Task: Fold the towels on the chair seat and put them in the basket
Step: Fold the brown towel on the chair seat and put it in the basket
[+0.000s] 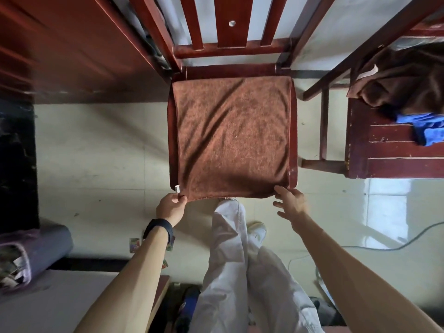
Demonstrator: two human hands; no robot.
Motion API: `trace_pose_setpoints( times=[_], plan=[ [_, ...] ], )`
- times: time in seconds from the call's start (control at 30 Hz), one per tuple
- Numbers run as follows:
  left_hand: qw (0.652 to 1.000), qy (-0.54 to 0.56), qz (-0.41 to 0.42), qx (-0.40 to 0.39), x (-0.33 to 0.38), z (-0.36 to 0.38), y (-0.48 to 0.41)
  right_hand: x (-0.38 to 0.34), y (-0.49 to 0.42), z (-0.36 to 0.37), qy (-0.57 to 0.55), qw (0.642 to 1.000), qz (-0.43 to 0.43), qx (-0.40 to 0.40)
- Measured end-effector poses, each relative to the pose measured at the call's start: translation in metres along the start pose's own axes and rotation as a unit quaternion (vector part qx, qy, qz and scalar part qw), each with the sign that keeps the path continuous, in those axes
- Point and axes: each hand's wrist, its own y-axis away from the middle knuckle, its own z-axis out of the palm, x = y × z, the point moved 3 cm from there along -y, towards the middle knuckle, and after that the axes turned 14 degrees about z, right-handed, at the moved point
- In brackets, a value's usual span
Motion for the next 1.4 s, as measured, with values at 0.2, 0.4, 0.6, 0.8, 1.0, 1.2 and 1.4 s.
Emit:
trace_pose_setpoints(
  times=[0.2,0.4,0.6,0.8,1.0,1.2,1.4],
  plan=[
    [0.971,0.226,-0.076,-0.023,-0.007,0.013,0.0,0.004,-0.014,-0.015,0.053,0.996,-0.007,0.067],
    [0.975,0.214,-0.048,0.037,-0.009,0.011,0.001,0.014,-0.018,-0.021,0.029,0.998,-0.032,0.037],
    [0.964,0.261,-0.048,0.018,-0.009,0.008,-0.004,0.011,-0.021,-0.021,0.067,0.993,-0.077,0.058],
    [0.969,0.243,-0.018,0.048,-0.004,0.005,-0.005,0.012,-0.014,-0.018,0.025,0.992,-0.085,0.091],
    [0.959,0.268,0.005,0.096,0.028,-0.04,0.032,-0.006,0.044,-0.04,0.002,0.984,-0.122,0.134],
    [0.946,0.302,0.037,0.117,0.097,-0.111,0.1,-0.047,0.149,-0.082,-0.039,0.981,-0.152,0.118],
    [0.945,0.292,0.138,0.044,0.169,-0.186,0.174,-0.076,0.257,-0.139,-0.101,0.97,-0.216,0.037]
  ],
)
